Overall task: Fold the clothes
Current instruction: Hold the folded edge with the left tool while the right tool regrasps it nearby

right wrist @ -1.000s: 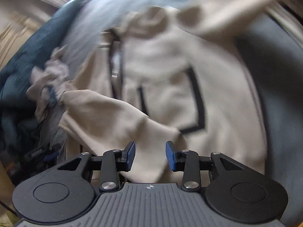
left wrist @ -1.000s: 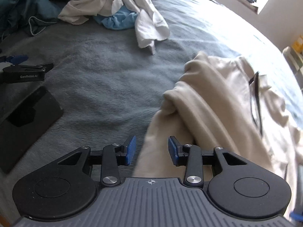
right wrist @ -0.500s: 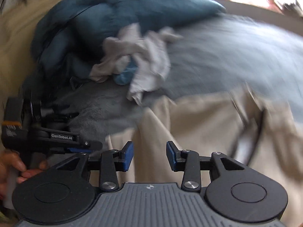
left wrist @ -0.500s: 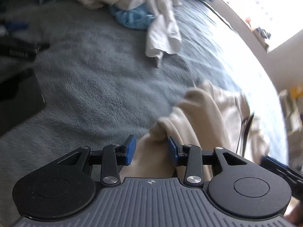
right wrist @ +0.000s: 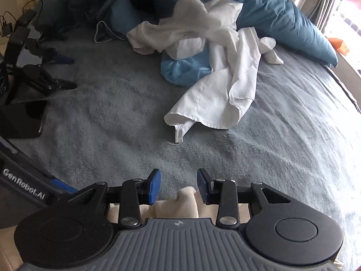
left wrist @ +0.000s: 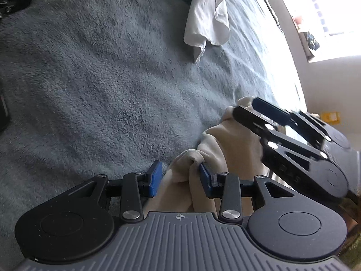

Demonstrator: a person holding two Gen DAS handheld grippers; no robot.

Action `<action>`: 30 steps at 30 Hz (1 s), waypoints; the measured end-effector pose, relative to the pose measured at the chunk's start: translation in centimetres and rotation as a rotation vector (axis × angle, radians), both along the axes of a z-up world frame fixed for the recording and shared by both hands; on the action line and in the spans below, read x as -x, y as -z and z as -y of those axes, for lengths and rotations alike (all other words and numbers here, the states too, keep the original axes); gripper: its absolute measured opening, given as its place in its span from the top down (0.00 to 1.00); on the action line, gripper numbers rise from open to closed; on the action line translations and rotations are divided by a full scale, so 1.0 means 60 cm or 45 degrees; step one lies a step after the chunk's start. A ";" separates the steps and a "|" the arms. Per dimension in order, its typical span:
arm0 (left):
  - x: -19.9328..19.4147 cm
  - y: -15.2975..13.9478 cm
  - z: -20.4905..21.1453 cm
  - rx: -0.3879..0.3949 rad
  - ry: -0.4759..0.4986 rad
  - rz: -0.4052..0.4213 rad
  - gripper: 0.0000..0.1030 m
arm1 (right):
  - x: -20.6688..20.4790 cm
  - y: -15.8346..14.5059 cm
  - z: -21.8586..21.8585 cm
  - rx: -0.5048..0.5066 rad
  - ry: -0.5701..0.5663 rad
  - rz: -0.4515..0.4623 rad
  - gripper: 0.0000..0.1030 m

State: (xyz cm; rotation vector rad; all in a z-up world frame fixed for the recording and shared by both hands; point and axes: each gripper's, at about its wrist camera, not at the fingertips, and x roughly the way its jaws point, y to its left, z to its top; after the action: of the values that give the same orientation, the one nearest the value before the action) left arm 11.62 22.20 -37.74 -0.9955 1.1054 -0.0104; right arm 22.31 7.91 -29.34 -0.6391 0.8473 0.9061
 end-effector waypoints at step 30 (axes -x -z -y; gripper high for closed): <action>-0.055 -0.026 0.054 -0.406 0.458 0.010 0.63 | -0.142 0.078 0.191 -0.517 1.276 -0.809 0.94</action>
State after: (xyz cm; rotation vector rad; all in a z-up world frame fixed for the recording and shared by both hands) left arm 14.89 18.96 -36.19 -0.5046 1.2227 -0.1250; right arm 30.85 -3.54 -34.01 0.4670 1.3131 0.3056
